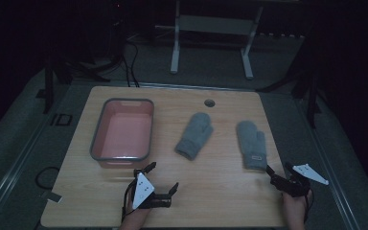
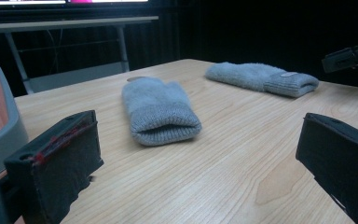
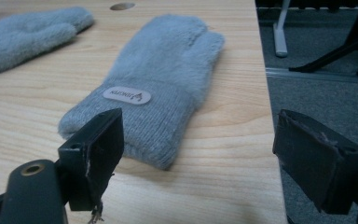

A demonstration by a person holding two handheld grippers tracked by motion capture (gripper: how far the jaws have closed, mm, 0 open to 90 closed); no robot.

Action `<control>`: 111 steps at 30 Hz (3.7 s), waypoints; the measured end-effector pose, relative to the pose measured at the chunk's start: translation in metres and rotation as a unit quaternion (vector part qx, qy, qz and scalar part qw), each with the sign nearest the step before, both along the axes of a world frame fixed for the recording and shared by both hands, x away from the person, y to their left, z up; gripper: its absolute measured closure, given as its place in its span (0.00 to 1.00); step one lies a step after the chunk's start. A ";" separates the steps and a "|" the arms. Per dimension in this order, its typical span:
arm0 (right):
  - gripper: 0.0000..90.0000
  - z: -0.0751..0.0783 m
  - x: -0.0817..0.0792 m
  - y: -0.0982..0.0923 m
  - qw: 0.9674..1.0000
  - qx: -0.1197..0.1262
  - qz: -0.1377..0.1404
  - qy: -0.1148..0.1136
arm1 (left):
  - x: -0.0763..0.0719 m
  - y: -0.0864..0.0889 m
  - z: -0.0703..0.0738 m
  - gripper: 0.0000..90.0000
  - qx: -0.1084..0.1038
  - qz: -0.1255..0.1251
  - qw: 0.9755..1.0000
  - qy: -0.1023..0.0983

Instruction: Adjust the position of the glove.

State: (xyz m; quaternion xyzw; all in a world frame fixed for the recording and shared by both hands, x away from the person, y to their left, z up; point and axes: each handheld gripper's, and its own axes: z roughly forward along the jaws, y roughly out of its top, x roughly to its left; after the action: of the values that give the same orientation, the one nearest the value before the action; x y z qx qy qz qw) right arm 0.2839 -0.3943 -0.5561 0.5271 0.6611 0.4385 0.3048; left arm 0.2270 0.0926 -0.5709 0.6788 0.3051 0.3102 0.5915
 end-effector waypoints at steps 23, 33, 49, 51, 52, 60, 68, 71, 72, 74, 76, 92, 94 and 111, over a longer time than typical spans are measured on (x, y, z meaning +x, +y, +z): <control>0.16 0.054 0.014 0.038 0.995 -0.038 0.087 0.008 | 0.001 0.001 0.000 0.00 -0.004 -0.001 1.000 0.005; 0.15 0.085 0.052 0.077 0.986 -0.040 0.161 0.017 | 0.001 0.001 0.000 0.00 -0.005 -0.002 1.000 0.005; 0.15 0.096 0.102 0.146 0.963 -0.027 0.265 0.042 | 0.001 0.001 0.000 0.00 -0.006 -0.005 1.000 0.007; 0.15 0.095 0.105 0.150 0.964 -0.027 0.263 0.041 | 0.001 0.001 0.000 0.00 -0.005 -0.005 1.000 0.007; 0.15 0.094 0.107 0.154 0.964 -0.018 0.263 0.045 | 0.001 0.001 0.000 0.00 -0.004 -0.005 1.000 0.006; 0.14 0.076 0.129 0.198 0.965 -0.019 0.254 0.068 | 0.001 0.001 0.000 0.00 -0.008 -0.008 1.000 0.009; 0.24 0.058 0.146 0.231 0.962 -0.043 0.254 0.086 | 0.002 0.001 0.000 0.00 -0.009 -0.008 1.000 0.009; 0.29 0.050 0.154 0.241 0.962 -0.065 0.250 0.091 | 0.002 0.001 0.000 0.00 -0.009 -0.008 1.000 0.010; 0.37 0.046 0.160 0.247 0.960 -0.081 0.251 0.099 | 0.002 0.001 0.000 0.00 -0.009 -0.009 1.000 0.011; 0.39 0.041 0.162 0.253 0.957 -0.114 0.247 0.096 | 0.002 0.001 0.000 0.00 -0.010 -0.009 1.000 0.011; 0.42 0.034 0.166 0.258 0.956 -0.131 0.245 0.097 | 0.002 0.001 0.000 0.00 -0.011 -0.009 1.000 0.011; 0.72 0.012 0.180 0.256 0.951 -0.115 0.243 0.153 | 0.002 0.001 0.000 0.00 -0.009 -0.012 1.000 0.013; 0.87 0.014 0.179 0.257 0.949 -0.120 0.249 0.151 | 0.002 0.001 0.000 0.00 -0.008 -0.012 1.000 0.013; 0.92 0.070 0.138 0.226 0.915 -0.116 0.375 0.093 | 0.002 0.001 0.000 0.00 -0.008 -0.010 1.000 0.013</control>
State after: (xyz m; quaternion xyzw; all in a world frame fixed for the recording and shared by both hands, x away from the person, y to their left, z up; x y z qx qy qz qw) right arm 0.4217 -0.1688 -0.4862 0.2400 0.8818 0.3897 0.1140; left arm 0.2288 0.0937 -0.5705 0.6809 0.3082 0.2926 0.5965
